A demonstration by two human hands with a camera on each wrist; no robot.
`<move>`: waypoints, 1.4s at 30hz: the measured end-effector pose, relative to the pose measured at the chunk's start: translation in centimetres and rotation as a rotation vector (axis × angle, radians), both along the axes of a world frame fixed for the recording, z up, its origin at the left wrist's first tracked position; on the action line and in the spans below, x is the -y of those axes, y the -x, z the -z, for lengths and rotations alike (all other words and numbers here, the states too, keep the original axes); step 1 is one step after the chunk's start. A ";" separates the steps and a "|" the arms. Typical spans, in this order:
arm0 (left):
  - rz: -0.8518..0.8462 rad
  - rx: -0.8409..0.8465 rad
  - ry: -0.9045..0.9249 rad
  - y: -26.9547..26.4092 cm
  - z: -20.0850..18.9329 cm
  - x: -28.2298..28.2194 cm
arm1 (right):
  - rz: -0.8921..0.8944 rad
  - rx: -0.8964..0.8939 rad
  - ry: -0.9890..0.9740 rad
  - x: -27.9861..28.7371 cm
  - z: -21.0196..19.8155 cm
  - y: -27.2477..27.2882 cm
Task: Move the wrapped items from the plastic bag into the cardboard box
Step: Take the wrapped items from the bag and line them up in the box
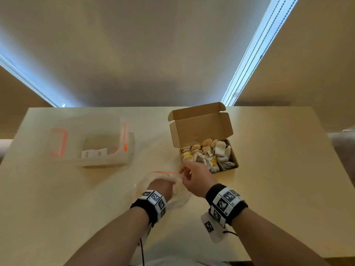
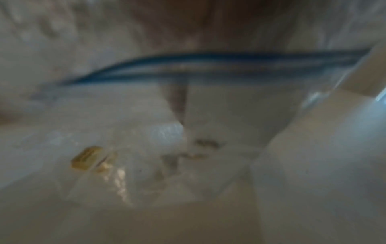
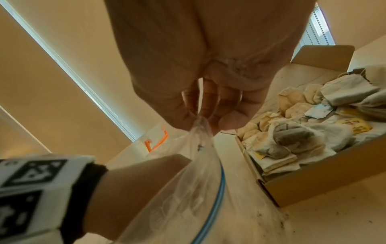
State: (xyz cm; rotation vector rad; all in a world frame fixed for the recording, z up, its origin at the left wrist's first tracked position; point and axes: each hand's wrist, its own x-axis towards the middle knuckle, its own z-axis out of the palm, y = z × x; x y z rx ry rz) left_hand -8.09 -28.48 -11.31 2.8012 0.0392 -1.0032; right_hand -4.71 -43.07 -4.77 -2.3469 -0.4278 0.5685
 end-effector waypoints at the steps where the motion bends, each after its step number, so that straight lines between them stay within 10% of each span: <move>1: -0.023 -0.011 0.040 0.0 -1.1 -0.3 | 0.001 0.011 -0.004 0.0 0.0 -0.1; 15: -0.459 0.325 0.606 0.1 -12.3 -5.7 | 0.037 -0.018 0.173 0.4 -1.4 0.3; 21: -0.520 0.375 0.835 -1.1 -15.5 -5.7 | 0.223 -0.328 -0.472 -2.0 -6.6 0.5; 29: -0.983 0.299 1.268 -1.3 -17.9 -4.7 | 0.373 -0.480 -0.761 -2.5 -8.1 0.7; 42: -0.823 0.358 0.962 -1.1 -14.1 -3.9 | 0.548 -0.273 -0.532 1.0 -4.8 -1.4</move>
